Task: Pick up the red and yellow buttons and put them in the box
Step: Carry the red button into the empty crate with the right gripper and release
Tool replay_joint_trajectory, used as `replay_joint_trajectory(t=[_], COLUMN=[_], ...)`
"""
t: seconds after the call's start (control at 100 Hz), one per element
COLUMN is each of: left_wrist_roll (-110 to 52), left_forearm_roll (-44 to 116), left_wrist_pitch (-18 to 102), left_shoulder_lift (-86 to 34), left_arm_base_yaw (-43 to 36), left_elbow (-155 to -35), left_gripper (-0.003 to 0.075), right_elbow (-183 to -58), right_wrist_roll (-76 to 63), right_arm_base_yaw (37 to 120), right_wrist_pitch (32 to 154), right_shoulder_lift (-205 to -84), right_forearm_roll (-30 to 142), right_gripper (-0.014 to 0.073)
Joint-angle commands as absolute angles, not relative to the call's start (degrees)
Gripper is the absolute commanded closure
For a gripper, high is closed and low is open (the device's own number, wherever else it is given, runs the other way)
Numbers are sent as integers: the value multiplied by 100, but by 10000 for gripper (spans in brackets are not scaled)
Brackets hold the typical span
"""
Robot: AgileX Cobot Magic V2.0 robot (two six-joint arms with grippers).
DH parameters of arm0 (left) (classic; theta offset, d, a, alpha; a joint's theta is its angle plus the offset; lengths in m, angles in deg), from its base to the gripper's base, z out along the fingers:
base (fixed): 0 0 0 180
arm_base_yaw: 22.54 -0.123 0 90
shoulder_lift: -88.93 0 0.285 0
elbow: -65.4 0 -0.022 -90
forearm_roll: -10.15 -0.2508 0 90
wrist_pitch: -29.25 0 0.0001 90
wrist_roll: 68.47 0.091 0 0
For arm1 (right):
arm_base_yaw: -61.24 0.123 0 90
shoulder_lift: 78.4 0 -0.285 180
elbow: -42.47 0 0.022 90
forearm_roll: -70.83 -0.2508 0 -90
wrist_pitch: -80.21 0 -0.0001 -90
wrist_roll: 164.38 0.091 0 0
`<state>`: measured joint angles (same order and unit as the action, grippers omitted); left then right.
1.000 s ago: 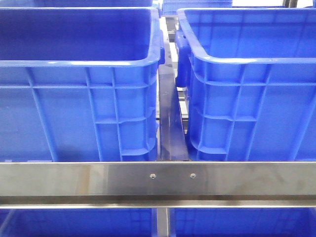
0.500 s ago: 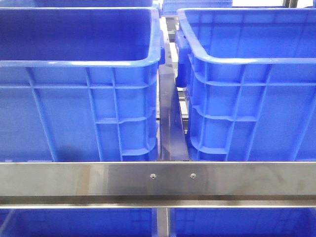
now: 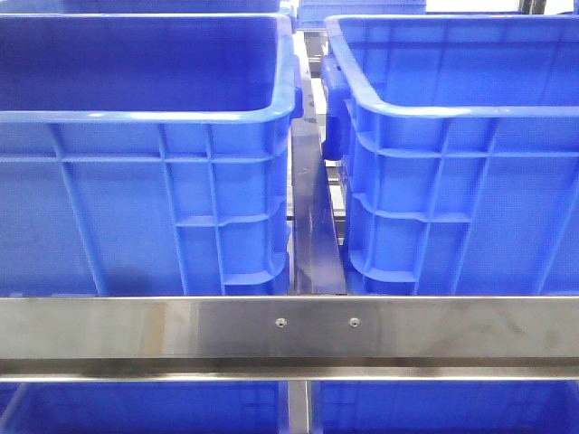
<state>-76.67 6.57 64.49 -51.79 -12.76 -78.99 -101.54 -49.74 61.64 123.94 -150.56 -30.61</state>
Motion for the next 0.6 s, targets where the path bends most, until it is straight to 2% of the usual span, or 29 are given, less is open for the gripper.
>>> replay_joint_trajectory(t=[0.0,0.21,0.38,0.59], left_wrist_roll=[-7723,-7723,-7723,-7723], left_forearm_roll=[648,648,641,641], left_wrist_pitch=[5973,5961,5869,5837], left_shoulder_lift=[-5264,-5279,-5279,-5279], left_arm_base_yaw=[-1291,-1291,-1291,-1291], left_elbow=[-7969,-7957,-7957,-7957], left_gripper=[370,741,739,739], right_elbow=[-10337,-10337,-10513,-11099], right_wrist_roll=[-5214,-6185,-7353,-8424], right_arm_base_yaw=[6131,6131,6131,6131], right_wrist_pitch=[12461,11459,10437,10117], right_shoulder_lift=[-14909,-14920,-15003,-15649], right_forearm_roll=[-3406,-3503,-3916,-3916], right_gripper=[443,443,443,445])
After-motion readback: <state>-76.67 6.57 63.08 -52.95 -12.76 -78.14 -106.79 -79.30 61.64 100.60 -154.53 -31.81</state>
